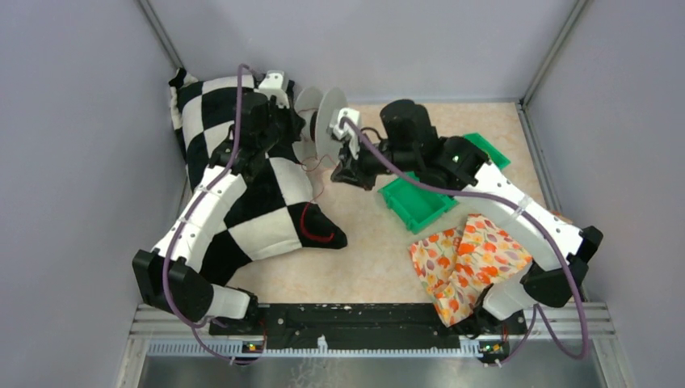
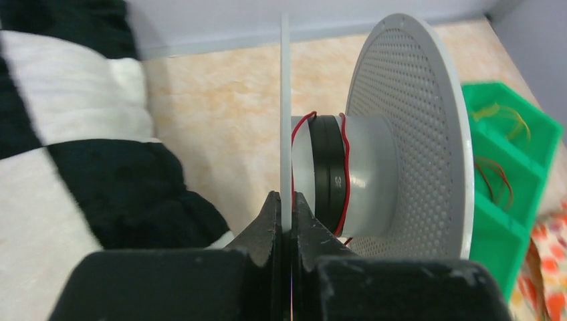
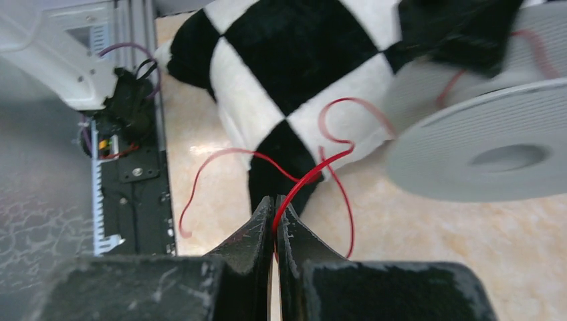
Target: Wrap the cables
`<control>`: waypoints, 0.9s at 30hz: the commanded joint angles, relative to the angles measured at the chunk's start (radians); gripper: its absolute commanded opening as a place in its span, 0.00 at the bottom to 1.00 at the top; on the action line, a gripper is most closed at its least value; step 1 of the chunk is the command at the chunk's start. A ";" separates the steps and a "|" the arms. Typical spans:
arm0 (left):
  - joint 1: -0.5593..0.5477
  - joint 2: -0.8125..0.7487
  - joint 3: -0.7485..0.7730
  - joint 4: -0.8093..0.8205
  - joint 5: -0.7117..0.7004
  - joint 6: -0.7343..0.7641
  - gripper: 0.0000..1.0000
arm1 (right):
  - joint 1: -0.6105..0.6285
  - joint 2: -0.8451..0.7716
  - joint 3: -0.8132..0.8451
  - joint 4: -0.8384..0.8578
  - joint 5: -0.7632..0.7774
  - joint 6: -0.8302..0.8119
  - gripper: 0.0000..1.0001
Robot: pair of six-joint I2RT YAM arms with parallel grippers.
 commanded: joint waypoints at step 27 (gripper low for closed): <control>-0.077 -0.160 0.006 -0.392 0.851 0.510 0.00 | -0.525 -0.051 -0.103 0.234 -0.271 0.163 0.00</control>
